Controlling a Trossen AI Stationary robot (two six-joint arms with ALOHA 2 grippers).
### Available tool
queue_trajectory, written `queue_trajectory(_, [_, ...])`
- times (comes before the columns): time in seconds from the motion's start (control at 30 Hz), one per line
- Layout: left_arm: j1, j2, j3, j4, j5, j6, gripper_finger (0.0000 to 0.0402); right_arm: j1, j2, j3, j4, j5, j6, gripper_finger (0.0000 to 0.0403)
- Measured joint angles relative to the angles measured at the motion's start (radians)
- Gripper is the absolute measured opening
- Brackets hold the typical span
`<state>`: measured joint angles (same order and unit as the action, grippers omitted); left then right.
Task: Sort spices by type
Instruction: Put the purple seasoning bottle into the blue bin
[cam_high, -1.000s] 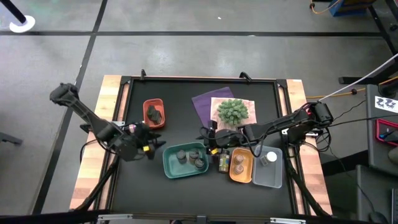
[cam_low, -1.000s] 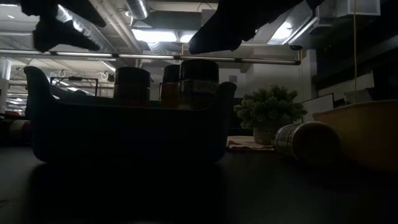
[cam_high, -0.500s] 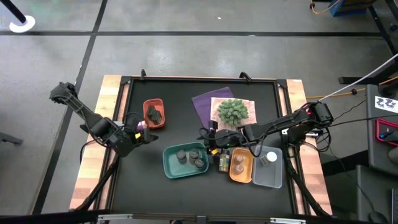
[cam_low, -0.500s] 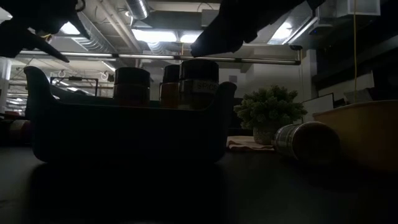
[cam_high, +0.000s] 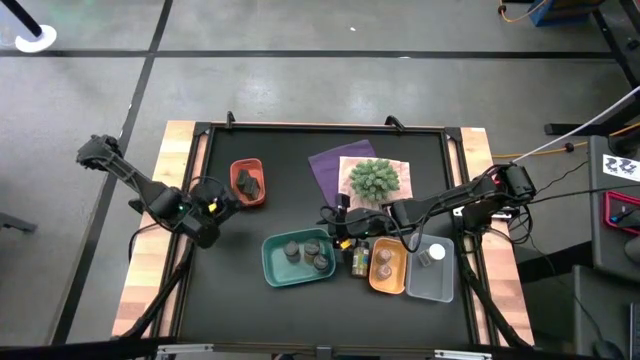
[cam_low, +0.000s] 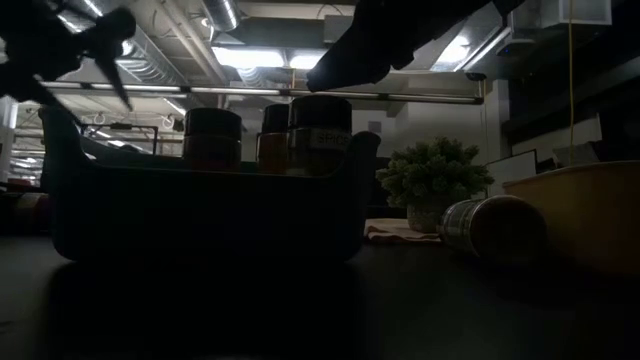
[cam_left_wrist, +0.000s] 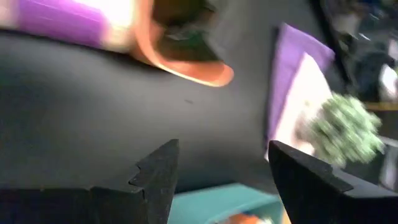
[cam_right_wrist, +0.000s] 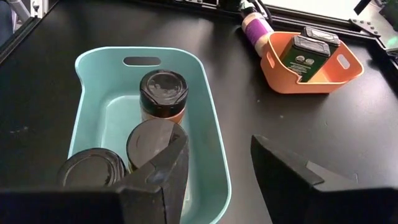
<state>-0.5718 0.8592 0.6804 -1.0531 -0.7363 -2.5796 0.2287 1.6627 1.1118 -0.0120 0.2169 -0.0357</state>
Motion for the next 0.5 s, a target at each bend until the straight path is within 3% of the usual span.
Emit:
queue_trajectory(0.27, [0.076,0.019,0.000,-0.088,0.038,-0.060,0.0230,0.000,0.000,0.000,-0.002,0.000,0.000,0.0172])
queue_trajectory(0.5, [0.104,0.026,0.000,-0.086,0.035,0.066,0.0230,0.000,0.000,0.000,-0.016,-0.001,0.000,0.0172])
